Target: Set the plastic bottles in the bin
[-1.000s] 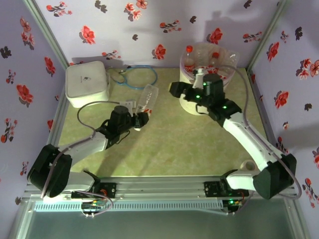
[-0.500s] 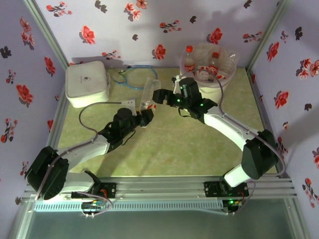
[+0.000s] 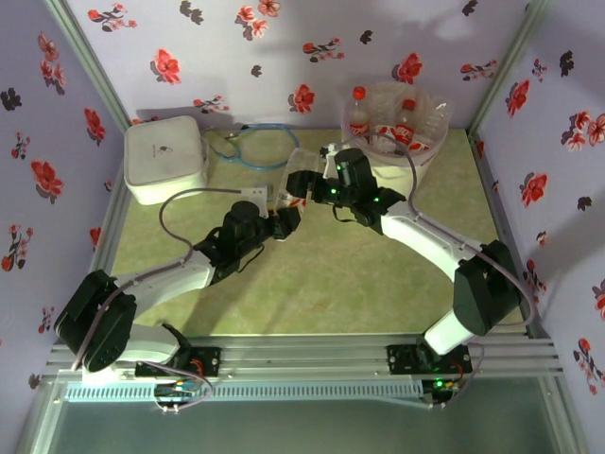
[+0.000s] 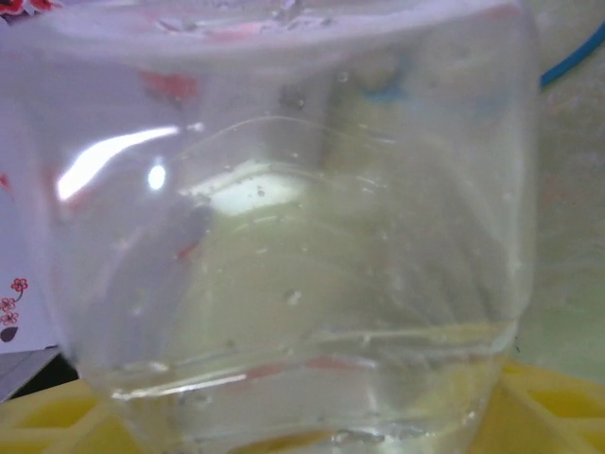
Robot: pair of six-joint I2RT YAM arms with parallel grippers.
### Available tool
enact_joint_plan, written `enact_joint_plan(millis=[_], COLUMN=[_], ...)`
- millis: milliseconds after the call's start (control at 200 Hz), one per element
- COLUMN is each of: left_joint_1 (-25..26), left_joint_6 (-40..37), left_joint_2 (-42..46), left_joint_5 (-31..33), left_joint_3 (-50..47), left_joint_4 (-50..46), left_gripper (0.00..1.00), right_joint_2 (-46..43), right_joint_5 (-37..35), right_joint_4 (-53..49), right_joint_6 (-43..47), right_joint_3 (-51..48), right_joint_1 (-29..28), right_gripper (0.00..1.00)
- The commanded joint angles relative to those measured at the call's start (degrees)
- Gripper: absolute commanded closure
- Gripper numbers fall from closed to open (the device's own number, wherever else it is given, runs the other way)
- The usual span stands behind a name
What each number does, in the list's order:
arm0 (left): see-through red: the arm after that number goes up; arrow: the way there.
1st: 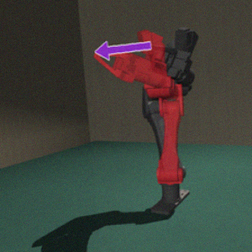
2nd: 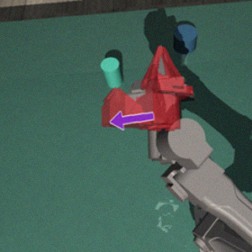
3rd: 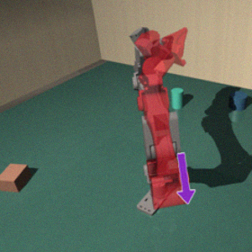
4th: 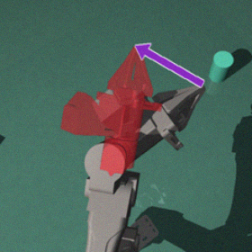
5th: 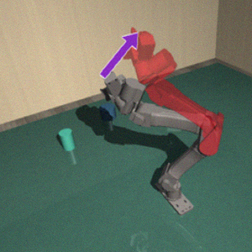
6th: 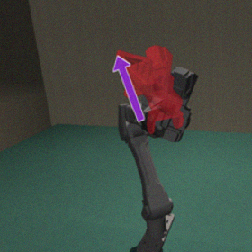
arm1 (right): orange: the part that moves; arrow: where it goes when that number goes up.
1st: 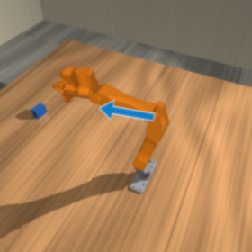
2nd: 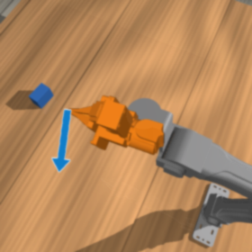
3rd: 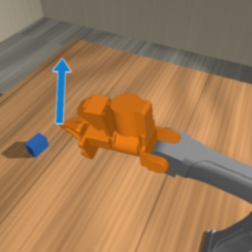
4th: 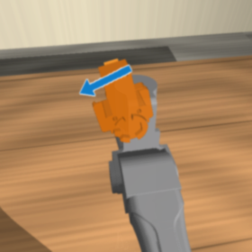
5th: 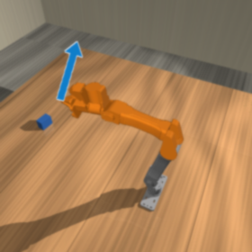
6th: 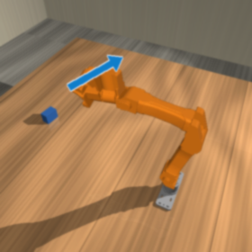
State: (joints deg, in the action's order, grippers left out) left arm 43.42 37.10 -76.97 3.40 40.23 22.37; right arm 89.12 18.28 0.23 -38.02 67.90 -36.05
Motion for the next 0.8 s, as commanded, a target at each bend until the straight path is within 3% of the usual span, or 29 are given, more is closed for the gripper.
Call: enact_joint_plan(millis=[0,45,130,330,510,625,795], left_joint_1=[0.24,0.26,0.26,0.26,-0.22,-1.11,-2.28], left_joint_6=[-1.18,-0.88,-0.54,-0.7,-1.33,-1.12,0.04], left_joint_2=[-0.02,0.11,0.33,1.92,6.73,10.83,14.84], left_joint_5=[-0.46,-0.18,0.83,2.09,5.75,8.74,11.18], left_joint_3=[1.4,1.02,0.18,-1.49,-3.55,-5.52,-8.58], left_joint_4=[0.41,0.86,1.53,1.55,-0.95,-4.34,-7.69], left_gripper=[0.43,0.43,0.43,0.41,0.19,0.12,0.12], right_joint_2=[1.01,0.67,0.24,-0.01,-1.47,-4.22,-9.3], right_joint_5=[-0.34,-0.9,-1.66,-2.78,-6.51,-12.85,-30.97], right_joint_4=[0.5,-0.26,-0.89,-2.76,-9.43,-18.81,-29.89], right_joint_6=[0.65,1.2,1.93,3.73,10.36,15.88,26.45], right_joint_3=[2.4,2.8,3.15,5.23,12.75,21.54,33.26], right_joint_1=[-0.26,-0.25,-0.23,-0.14,1.45,3.15,4.99], right_gripper=[0.29,0.31,0.45,0.47,0.47,0.47,0.48])
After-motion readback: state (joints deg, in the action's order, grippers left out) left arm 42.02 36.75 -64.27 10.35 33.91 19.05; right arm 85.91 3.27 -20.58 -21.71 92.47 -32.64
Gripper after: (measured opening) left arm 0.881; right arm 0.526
